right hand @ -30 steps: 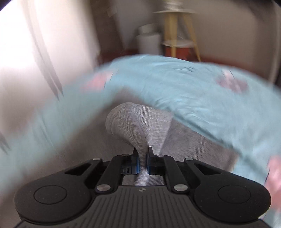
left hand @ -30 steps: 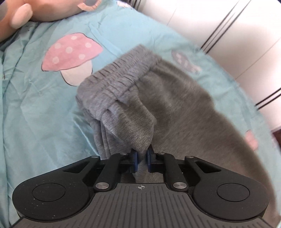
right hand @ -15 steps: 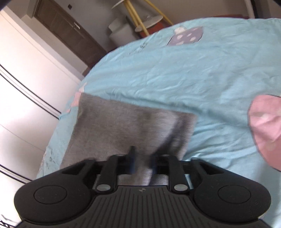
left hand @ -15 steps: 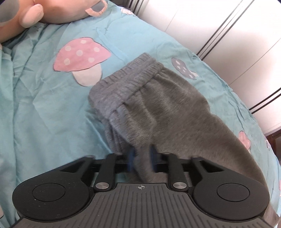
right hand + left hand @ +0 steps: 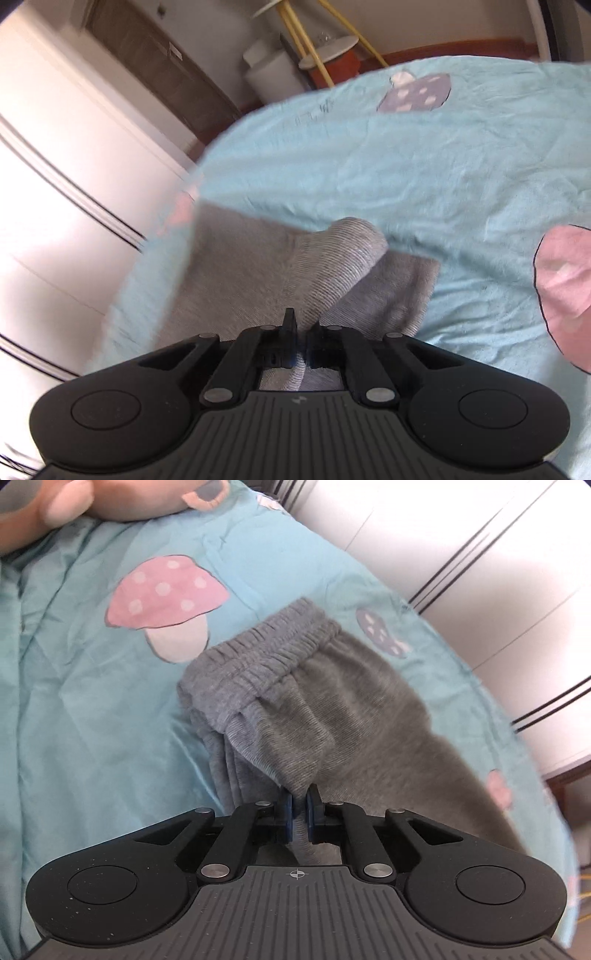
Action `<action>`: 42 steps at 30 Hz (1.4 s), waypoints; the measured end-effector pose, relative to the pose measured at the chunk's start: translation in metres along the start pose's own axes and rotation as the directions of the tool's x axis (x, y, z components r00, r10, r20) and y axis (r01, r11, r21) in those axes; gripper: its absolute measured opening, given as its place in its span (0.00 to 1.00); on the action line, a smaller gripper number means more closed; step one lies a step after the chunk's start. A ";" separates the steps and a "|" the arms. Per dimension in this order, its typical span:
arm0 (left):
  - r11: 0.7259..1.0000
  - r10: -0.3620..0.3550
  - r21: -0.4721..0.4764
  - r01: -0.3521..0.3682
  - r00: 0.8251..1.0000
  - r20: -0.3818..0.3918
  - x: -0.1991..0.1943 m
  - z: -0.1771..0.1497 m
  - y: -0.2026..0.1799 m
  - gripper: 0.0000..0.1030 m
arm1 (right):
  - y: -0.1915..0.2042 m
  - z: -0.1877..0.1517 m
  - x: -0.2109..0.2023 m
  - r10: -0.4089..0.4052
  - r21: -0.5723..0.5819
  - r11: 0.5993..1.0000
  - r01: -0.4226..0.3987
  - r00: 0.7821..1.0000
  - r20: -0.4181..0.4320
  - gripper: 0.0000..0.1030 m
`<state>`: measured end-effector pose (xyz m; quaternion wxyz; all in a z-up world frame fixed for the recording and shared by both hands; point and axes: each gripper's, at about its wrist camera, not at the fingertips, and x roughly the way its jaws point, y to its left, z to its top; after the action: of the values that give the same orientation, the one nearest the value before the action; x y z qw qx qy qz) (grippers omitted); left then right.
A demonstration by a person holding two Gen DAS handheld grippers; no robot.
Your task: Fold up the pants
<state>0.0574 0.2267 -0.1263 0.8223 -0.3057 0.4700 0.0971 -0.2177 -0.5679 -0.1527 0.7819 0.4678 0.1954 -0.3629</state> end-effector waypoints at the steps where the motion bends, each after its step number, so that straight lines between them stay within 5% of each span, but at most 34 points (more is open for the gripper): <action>1: 1.000 -0.016 -0.005 0.016 1.000 -0.001 -0.004 0.000 0.002 0.09 | -0.003 0.001 -0.005 0.016 0.021 1.000 -0.016 1.000 0.010 0.04; 5: 0.999 0.030 -0.014 -0.030 1.000 -0.006 -0.010 -0.003 0.013 0.04 | -0.006 -0.010 -0.004 -0.055 -0.037 0.998 0.057 0.998 0.030 0.04; 7: 0.999 -0.016 -0.036 0.016 1.000 -0.007 -0.016 0.001 0.018 0.04 | -0.012 -0.015 0.001 -0.083 -0.022 0.996 0.083 0.997 0.009 0.04; 14: 0.999 0.000 0.041 -0.001 1.000 0.018 -0.028 0.001 0.007 0.04 | -0.014 0.006 -0.025 0.046 0.088 0.995 -0.049 0.998 0.032 0.04; 19: 0.990 0.139 0.011 -0.139 0.988 -0.072 -0.002 -0.009 0.030 0.05 | -0.009 0.000 -0.008 -0.125 -0.104 0.986 0.129 0.991 0.046 0.04; 21: 0.979 0.205 0.002 -0.206 0.976 -0.065 -0.007 -0.009 0.034 0.19 | -0.009 -0.008 0.009 -0.209 -0.168 0.964 0.205 0.978 -0.006 0.06; 22: 0.972 0.233 -0.010 -0.234 0.971 -0.052 -0.014 -0.008 0.034 0.35 | -0.008 -0.010 0.008 -0.219 -0.173 0.961 0.217 0.976 0.012 0.11; 23: 0.967 0.253 -0.025 -0.254 0.967 -0.029 -0.023 -0.008 0.033 0.49 | -0.008 -0.010 0.002 -0.228 -0.161 0.960 0.231 0.973 0.033 0.25; 24: 0.965 0.260 -0.039 -0.260 0.966 0.011 -0.033 -0.008 0.030 0.51 | -0.008 -0.008 -0.004 -0.253 -0.138 0.956 0.259 0.966 0.058 0.46; 26: 0.968 0.250 0.015 -0.252 0.964 0.097 -0.047 -0.010 0.013 0.60 | -0.005 -0.007 -0.019 -0.290 -0.103 0.948 0.302 0.949 0.123 0.54; 29: 0.958 0.181 0.192 -0.215 0.967 0.179 -0.044 -0.017 -0.033 0.77 | 0.016 -0.012 -0.035 -0.220 -0.148 0.958 0.244 0.962 0.163 0.54; 31: 0.941 0.128 0.287 -0.178 0.974 0.186 -0.026 -0.025 -0.062 0.79 | 0.040 -0.026 -0.038 -0.116 -0.230 0.962 0.147 0.983 0.143 0.54; 33: 0.932 0.085 0.340 -0.125 0.988 0.130 0.002 -0.032 -0.086 0.78 | 0.061 -0.042 -0.025 0.001 -0.325 0.945 0.014 0.999 0.046 0.54; 36: 0.915 0.107 0.382 -0.127 0.992 0.073 0.042 -0.043 -0.108 0.77 | 0.084 -0.069 0.008 0.083 -0.401 0.906 -0.134 0.986 -0.142 0.54; 39: 0.897 0.195 0.395 -0.197 0.980 0.046 0.075 -0.050 -0.112 0.77 | 0.094 -0.083 0.044 0.029 -0.471 0.873 -0.128 0.977 -0.210 0.58; 42: 0.908 0.191 0.367 -0.201 0.980 0.063 0.087 -0.041 -0.098 0.84 | 0.098 -0.076 0.058 -0.023 -0.591 0.805 -0.053 0.992 -0.121 0.58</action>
<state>0.1188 0.1130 -0.1732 0.8573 -0.0946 0.4977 0.0922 -0.1034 -0.4944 -0.1694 0.8782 0.2232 0.3424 -0.2484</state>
